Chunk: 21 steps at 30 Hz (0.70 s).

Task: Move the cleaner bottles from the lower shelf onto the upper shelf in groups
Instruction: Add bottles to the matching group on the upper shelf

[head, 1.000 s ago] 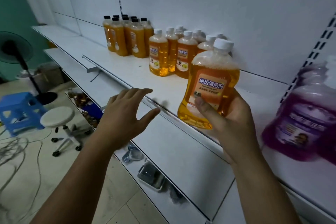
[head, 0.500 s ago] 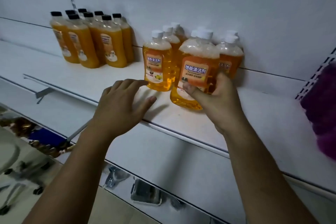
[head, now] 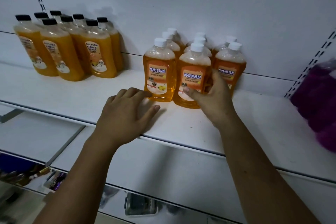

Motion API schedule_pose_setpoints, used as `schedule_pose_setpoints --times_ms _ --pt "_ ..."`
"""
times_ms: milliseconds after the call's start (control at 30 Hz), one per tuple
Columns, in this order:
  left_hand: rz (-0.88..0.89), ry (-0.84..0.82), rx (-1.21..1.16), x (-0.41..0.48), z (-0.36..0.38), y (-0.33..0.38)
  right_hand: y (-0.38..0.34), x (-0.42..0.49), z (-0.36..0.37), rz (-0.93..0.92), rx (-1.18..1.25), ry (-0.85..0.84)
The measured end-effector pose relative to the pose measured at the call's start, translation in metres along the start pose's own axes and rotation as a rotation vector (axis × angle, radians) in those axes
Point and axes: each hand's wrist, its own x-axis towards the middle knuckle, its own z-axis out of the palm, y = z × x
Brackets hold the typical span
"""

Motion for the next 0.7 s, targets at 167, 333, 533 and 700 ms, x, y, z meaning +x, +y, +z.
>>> schedule_pose_setpoints --times_ms 167,333,533,700 --pt "-0.010 -0.013 0.037 -0.0036 0.0015 -0.0004 0.0016 -0.0004 0.0032 -0.008 -0.081 0.047" --pt "0.018 -0.003 0.061 -0.0044 0.0040 -0.0020 0.0048 -0.0002 0.0027 -0.027 -0.136 0.107" --pt "0.021 -0.010 0.066 -0.0051 0.0021 -0.0019 0.0075 0.0013 0.0046 -0.051 -0.205 0.156" --pt "0.005 0.000 0.041 -0.0074 0.0005 0.0011 0.0057 -0.0028 0.0040 -0.049 -0.180 0.152"
